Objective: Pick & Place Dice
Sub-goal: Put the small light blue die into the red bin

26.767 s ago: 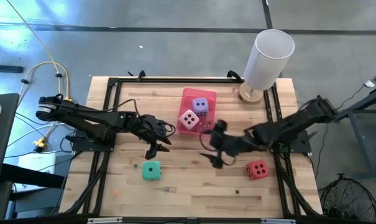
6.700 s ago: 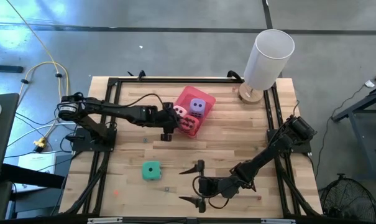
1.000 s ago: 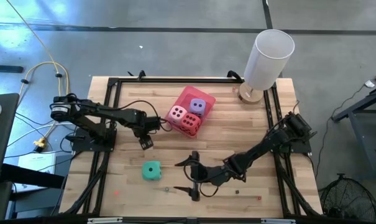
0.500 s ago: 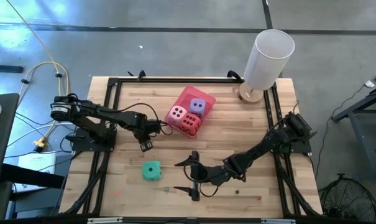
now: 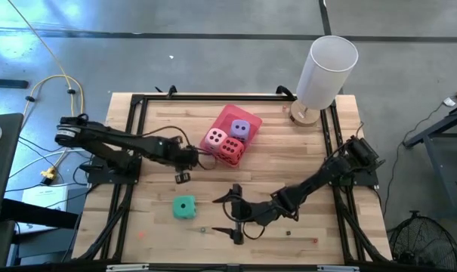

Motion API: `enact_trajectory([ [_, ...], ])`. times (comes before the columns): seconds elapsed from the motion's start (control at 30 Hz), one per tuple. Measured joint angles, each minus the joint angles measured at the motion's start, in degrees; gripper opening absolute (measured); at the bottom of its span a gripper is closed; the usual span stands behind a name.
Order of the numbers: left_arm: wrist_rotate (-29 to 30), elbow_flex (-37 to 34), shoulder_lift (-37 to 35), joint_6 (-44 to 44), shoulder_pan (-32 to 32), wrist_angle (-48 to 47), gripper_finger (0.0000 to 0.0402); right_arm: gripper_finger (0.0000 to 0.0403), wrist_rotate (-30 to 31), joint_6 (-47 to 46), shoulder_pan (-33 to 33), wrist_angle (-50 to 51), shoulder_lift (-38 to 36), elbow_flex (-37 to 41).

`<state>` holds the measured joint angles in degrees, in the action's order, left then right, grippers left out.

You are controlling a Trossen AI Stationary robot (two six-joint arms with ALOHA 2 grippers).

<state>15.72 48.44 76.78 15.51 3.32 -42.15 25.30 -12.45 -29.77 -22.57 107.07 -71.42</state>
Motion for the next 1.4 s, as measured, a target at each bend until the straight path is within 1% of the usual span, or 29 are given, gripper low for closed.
enact_trajectory([
  [0.07, -1.23, 2.48, -2.51, -1.85, -0.01, 0.62, 0.006, 0.0394, -0.78, 0.0, -0.68, 0.43, 0.0, 0.0],
  [0.17, -6.48, 5.03, -6.72, -3.72, -0.03, 0.08, 0.0056, 0.0394, -0.67, 1.28, -2.11, 2.46, 0.0, 0.0],
  [0.23, -9.29, 5.8, -10.08, -5.41, -0.03, 1.09, 0.0056, 0.0394, 0.79, 3.09, -3.08, 3.11, 0.0, 0.0],
  [0.33, -11.66, 5.84, -14.19, -10.95, -0.8, 3.53, 0.0056, 0.0394, 3.69, 5.85, -4.77, 3.21, 0.0, 0.0],
  [0.43, -15.1, 5.78, -15.26, -16.73, -3.61, 5.66, 0.0055, 0.0394, 7.33, 7.4, -6.4, 3.32, 0.0, 0.0],
  [0.5, -18.01, 5.11, -14.73, -20.04, -6.1, 9.62, 0.0055, 0.0394, 8.31, 6.46, -7.09, 3.47, 0.0, 0.0],
  [0.6, -23.28, 3.73, -11.62, -23.78, -10.7, 17.4, 0.0055, 0.0394, 9.75, 6.71, -8.06, 1.7, 0.0, 0.0],
  [0.67, -26.76, 3.63, -8.77, -24.65, -13.93, 20.09, 0.0055, 0.0394, 10.18, 7.78, -8.6, 0.7, -0.02, 0.0],
  [0.77, -28.86, 3.61, -5.3, -24.98, -17.61, 24.42, 0.0055, 0.0394, 9.97, 7.78, -9.16, 1.79, -0.02, 0.0],
  [0.97, -28.75, 3.61, 3.21, -30.12, -22.36, 37.82, 0.0058, 0.0394, 9.29, 8.04, -9.26, 1.32, -0.02, 0.0],
  [1.1, -26.37, 3.63, 9.91, -29.24, -24.06, 45.32, 0.0063, 0.0394, 8.79, 7.38, -9.21, 2.87, -0.02, 0.0],
  [1.23, -25.65, 3.63, 14.59, -24.49, -24.55, 47.23, 0.0065, 0.0394, 8.41, 4.91, -9.24, 2.52, -0.02, 0.0],
  [1.3, -25.51, 3.61, 15.64, -25.08, -24.55, 47.13, 0.0066, 0.0394, 8.39, 5.12, -9.24, 2.35, -0.02, 0.0],
  [1.4, -22.62, 3.61, 15.86, -26.33, -24.53, 47.31, 0.0066, 0.0394, 8.39, 5.44, -9.24, 2.41, -0.02, 0.0],
])
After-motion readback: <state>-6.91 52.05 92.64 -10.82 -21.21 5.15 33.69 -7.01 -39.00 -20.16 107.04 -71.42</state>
